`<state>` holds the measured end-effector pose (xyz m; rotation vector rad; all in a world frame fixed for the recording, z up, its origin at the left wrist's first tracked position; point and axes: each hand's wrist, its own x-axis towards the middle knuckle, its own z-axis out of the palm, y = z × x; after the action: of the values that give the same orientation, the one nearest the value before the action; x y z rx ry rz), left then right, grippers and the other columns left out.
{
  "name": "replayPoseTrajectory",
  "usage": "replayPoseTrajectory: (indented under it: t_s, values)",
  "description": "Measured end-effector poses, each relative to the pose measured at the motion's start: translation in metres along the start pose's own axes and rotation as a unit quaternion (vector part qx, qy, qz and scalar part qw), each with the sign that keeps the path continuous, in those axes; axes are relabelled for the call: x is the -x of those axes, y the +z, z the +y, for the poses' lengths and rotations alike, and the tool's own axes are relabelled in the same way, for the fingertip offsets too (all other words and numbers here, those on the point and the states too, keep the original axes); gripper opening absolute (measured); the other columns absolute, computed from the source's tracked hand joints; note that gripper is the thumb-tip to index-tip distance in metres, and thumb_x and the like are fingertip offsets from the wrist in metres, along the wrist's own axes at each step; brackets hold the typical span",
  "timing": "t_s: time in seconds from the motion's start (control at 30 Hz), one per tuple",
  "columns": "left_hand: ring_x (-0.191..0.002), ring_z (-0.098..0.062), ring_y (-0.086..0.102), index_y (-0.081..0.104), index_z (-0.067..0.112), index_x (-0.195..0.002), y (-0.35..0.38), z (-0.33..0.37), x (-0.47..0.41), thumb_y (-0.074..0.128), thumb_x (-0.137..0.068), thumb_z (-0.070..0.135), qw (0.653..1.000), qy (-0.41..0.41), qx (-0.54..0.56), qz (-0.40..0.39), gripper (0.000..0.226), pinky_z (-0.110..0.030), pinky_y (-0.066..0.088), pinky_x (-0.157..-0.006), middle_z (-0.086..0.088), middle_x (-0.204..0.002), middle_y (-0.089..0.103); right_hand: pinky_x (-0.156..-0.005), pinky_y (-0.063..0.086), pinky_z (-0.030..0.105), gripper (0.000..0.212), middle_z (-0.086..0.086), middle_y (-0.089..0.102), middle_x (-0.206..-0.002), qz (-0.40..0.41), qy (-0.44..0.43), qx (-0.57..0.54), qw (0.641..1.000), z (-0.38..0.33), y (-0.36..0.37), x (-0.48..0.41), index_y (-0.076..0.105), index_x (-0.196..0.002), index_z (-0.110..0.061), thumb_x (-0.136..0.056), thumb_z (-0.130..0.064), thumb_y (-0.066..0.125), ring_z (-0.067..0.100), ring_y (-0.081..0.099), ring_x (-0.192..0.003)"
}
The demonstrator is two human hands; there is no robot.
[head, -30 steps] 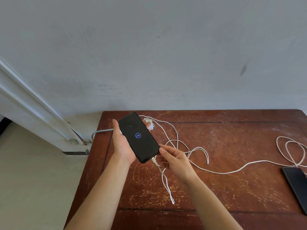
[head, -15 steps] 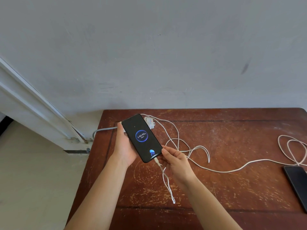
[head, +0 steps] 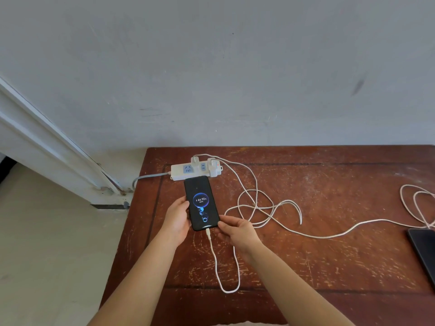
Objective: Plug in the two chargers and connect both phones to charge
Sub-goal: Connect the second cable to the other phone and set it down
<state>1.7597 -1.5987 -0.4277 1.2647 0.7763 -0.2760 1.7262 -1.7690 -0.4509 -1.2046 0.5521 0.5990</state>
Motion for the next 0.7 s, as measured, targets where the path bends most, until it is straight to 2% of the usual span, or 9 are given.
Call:
replayPoseTrajectory:
  t_s: [0.13, 0.3, 0.43, 0.53, 0.6, 0.7]
  values:
    - [-0.094, -0.025, 0.069, 0.065, 0.017, -0.108, -0.008, -0.013, -0.02, 0.041, -0.105, 0.009, 0.997, -0.026, -0.067, 0.019, 0.025, -0.045, 0.057, -0.081, -0.007, -0.102, 0.072, -0.073, 0.06, 0.023, 0.028, 0.007, 0.077, -0.096, 0.035, 0.032, 0.044, 0.998, 0.025, 0.003, -0.019, 0.068, -0.122, -0.005, -0.094, 0.0, 0.066, 0.012, 0.072, -0.078]
    - [-0.089, -0.025, 0.07, 0.068, 0.02, -0.095, -0.017, -0.02, -0.037, 0.042, -0.104, 0.008, 0.991, -0.048, -0.121, 0.033, 0.031, -0.047, 0.058, -0.084, -0.005, -0.094, 0.073, -0.078, 0.061, 0.023, 0.032, 0.006, 0.076, -0.106, 0.058, 0.046, 0.086, 0.994, 0.045, 0.01, -0.035, 0.068, -0.125, -0.009, -0.093, -0.003, 0.068, 0.014, 0.075, -0.086]
    - [-0.086, -0.024, 0.072, 0.071, 0.026, -0.083, -0.022, -0.019, -0.043, 0.042, -0.1, 0.007, 0.984, -0.043, -0.169, 0.035, 0.039, -0.046, 0.059, -0.083, -0.003, -0.089, 0.076, -0.081, 0.062, 0.025, 0.031, 0.005, 0.076, -0.106, 0.078, 0.044, 0.111, 0.99, 0.051, 0.017, -0.043, 0.07, -0.123, -0.01, -0.093, -0.004, 0.069, 0.014, 0.076, -0.087]
    - [-0.085, -0.024, 0.07, 0.071, 0.013, -0.079, -0.026, -0.019, -0.05, 0.042, -0.096, 0.009, 0.979, -0.038, -0.194, 0.055, 0.034, -0.044, 0.056, -0.081, -0.005, -0.089, 0.075, -0.087, 0.061, 0.031, 0.031, 0.006, 0.077, -0.104, 0.084, 0.032, 0.167, 0.982, 0.053, 0.021, -0.048, 0.071, -0.124, -0.011, -0.094, -0.008, 0.068, 0.019, 0.076, -0.092]
    - [-0.083, -0.025, 0.064, 0.066, 0.01, -0.084, -0.026, -0.022, -0.052, 0.041, -0.093, 0.01, 0.977, -0.033, -0.2, 0.064, 0.027, -0.042, 0.05, -0.076, -0.009, -0.088, 0.071, -0.089, 0.061, 0.033, 0.031, 0.005, 0.077, -0.1, 0.082, 0.022, 0.22, 0.972, 0.052, 0.022, -0.05, 0.071, -0.125, -0.015, -0.094, -0.012, 0.065, 0.02, 0.075, -0.092]
    - [-0.082, -0.024, 0.063, 0.068, 0.001, -0.091, -0.027, -0.025, -0.054, 0.043, -0.095, 0.014, 0.977, -0.039, -0.196, 0.076, 0.029, -0.037, 0.047, -0.072, -0.013, -0.09, 0.072, -0.084, 0.059, 0.03, 0.033, 0.002, 0.075, -0.099, 0.069, 0.013, 0.284, 0.956, 0.052, 0.023, -0.054, 0.07, -0.127, -0.02, -0.096, -0.015, 0.059, 0.014, 0.067, -0.076]
